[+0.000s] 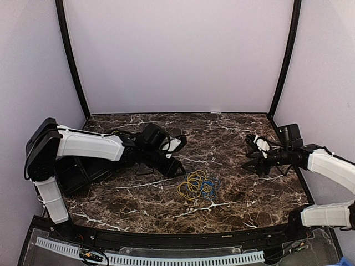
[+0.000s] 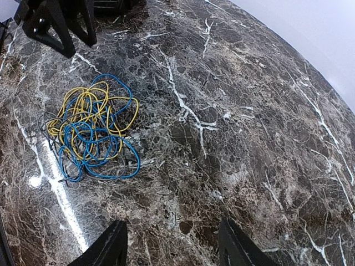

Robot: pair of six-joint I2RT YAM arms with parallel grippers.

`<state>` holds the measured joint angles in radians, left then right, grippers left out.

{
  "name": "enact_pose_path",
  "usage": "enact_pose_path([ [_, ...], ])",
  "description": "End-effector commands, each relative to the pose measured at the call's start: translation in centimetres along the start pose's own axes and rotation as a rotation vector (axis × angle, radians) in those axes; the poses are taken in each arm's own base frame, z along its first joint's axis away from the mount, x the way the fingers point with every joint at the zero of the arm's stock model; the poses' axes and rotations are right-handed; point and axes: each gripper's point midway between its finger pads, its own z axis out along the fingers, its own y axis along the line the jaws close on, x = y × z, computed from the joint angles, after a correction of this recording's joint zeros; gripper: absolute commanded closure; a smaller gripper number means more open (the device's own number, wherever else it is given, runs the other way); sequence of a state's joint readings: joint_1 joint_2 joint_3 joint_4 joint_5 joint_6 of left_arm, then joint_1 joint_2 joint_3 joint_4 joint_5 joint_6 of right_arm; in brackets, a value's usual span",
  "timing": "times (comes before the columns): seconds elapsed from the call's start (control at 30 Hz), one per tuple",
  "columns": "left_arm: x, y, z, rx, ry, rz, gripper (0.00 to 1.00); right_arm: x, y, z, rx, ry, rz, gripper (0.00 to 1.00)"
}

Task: Untangle the cables

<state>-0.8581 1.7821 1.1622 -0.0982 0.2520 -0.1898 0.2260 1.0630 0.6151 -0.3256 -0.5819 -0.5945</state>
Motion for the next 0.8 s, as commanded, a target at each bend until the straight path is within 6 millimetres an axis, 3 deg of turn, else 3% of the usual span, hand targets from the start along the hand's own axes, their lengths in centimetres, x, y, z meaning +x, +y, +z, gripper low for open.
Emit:
enact_pose_path([
  [0.0, -1.9, -2.1, 1.3, 0.076, -0.023, 0.053, 0.51, -0.8, -0.6, -0.4, 0.022, -0.016, -0.024, 0.42],
  [0.13, -1.5, -1.7, 2.8, 0.077, -0.014, 0.041, 0.47, -0.9, -0.7, -0.5, 0.032, -0.017, -0.028, 0.42],
  [0.3, -1.7, -2.0, 4.1, 0.109, -0.021, 0.031, 0.50, -0.7, -0.8, -0.4, 0.032, -0.011, -0.023, 0.42],
  [0.5, -2.3, -1.9, 5.0, 0.106, -0.014, 0.017, 0.57, -0.6, -0.9, -0.3, 0.036, -0.007, -0.024, 0.42],
  [0.63, -2.1, -1.5, 5.6, 0.092, 0.001, 0.015, 0.69, -0.5, -0.9, -0.3, 0.039, -0.004, -0.023, 0.42],
  [0.77, -1.8, -1.5, 6.0, 0.096, 0.014, 0.015, 0.72, -0.5, -0.9, -0.3, 0.040, -0.003, -0.023, 0.42],
])
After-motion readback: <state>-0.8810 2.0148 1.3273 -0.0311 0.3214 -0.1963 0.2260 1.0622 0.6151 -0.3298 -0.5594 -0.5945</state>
